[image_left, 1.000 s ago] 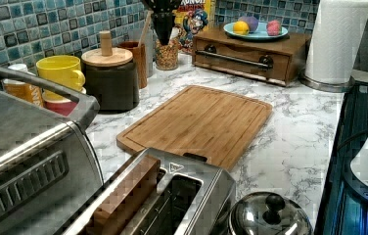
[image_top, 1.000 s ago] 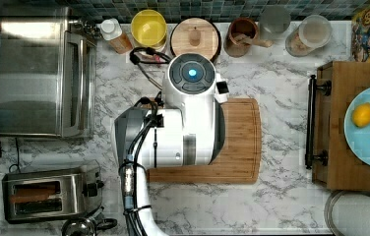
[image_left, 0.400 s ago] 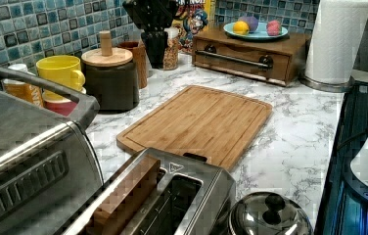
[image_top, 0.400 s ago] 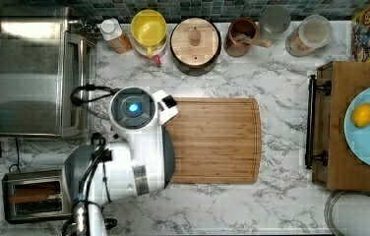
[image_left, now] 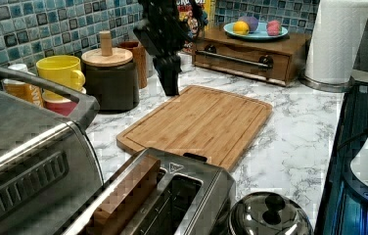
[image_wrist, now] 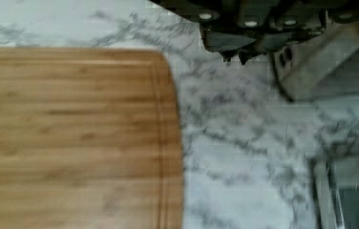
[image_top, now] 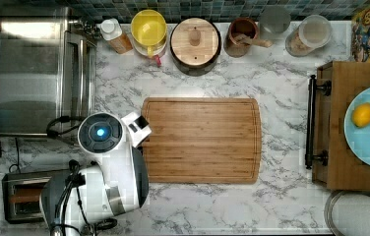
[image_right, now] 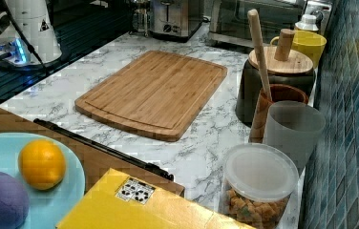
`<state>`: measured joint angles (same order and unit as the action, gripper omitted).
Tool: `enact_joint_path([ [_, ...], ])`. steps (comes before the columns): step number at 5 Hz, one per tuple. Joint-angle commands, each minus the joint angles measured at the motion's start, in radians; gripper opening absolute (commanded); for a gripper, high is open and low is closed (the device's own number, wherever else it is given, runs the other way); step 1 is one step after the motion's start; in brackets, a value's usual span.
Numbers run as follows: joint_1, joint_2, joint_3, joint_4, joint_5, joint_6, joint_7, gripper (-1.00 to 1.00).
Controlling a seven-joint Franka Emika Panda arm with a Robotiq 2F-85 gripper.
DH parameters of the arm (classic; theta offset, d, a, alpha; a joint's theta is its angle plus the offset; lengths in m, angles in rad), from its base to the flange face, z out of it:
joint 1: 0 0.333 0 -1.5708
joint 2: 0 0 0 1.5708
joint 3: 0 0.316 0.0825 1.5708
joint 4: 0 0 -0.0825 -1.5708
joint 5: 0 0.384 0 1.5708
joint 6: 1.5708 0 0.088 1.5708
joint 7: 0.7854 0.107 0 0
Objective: Turn on the toaster.
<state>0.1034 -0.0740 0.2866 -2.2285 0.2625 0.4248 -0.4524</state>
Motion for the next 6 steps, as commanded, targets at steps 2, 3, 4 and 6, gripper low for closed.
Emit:
enact_joint_path([
  [2, 0.091, -0.237, 0.007, -0.234, 0.195, 0.129, -0.271, -1.0],
  [3, 0.121, -0.199, 0.022, -0.203, 0.199, 0.07, -0.321, -1.0],
  [4, 0.15, -0.216, 0.023, -0.239, 0.272, 0.101, -0.403, -1.0],
  [6, 0.157, -0.242, 0.02, -0.267, 0.346, 0.141, -0.401, -1.0],
])
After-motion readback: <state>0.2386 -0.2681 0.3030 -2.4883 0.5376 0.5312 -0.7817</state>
